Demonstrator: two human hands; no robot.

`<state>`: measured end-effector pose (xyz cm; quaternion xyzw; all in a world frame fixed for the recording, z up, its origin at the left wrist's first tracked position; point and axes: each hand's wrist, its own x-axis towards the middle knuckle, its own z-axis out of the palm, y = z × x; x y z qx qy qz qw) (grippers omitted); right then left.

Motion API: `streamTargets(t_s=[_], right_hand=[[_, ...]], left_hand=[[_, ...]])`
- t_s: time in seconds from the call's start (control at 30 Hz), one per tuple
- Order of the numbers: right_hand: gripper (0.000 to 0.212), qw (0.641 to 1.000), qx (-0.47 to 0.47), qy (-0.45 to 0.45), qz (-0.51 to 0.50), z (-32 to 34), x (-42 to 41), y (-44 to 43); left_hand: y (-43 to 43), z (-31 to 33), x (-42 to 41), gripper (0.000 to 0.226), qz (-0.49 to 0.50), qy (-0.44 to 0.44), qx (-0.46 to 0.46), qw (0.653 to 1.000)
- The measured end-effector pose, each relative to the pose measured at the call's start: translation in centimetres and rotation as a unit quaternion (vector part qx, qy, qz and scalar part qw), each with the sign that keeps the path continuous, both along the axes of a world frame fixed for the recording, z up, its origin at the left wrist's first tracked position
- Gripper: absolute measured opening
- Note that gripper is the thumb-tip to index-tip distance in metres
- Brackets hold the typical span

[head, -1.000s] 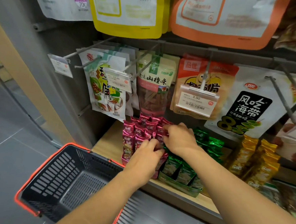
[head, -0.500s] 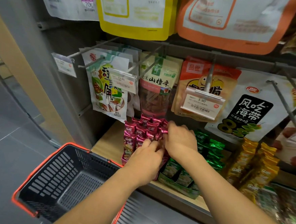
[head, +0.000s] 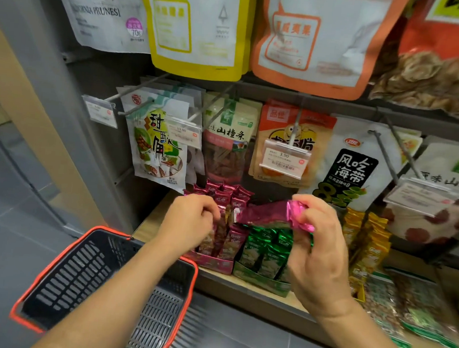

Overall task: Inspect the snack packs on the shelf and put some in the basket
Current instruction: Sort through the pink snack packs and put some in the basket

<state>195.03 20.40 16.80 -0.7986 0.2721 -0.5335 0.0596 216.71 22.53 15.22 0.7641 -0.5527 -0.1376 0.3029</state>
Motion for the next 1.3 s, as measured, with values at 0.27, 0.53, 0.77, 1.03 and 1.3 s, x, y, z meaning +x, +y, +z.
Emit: streamTargets(t_s=[0.27, 0.53, 0.77, 1.03, 1.3], right_hand=[[0.031, 0.955, 0.232, -0.184, -0.002, 2.4, -3.0, 1.8], [0.013, 0.794, 0.504, -0.339, 0.027, 1.8, -2.9, 1.7], [0.013, 0.77, 0.558, -0.305, 0.042, 2.1, -3.3, 1.3], [0.018, 0.793, 0.532, -0.286, 0.075, 2.0, -3.1, 1.5], [0.035, 0.804, 0.534, -0.218, 0.145, 2.0, -1.8, 2.2]], left_hand=[[2.9, 3.4, -1.2, 0.027, -0.241, 0.202, 0.084, 0.945], [4.3, 3.0, -2.6, 0.079, -0.291, 0.289, 0.15, 0.9], [3.9, 2.7, -2.7, 0.027, -0.282, 0.336, 0.146, 0.887], [4.1, 2.6, -4.4, 0.033, -0.275, 0.272, 0.148, 0.91], [4.4, 1.7, -7.4, 0.026, -0.235, 0.339, 0.057, 0.91]])
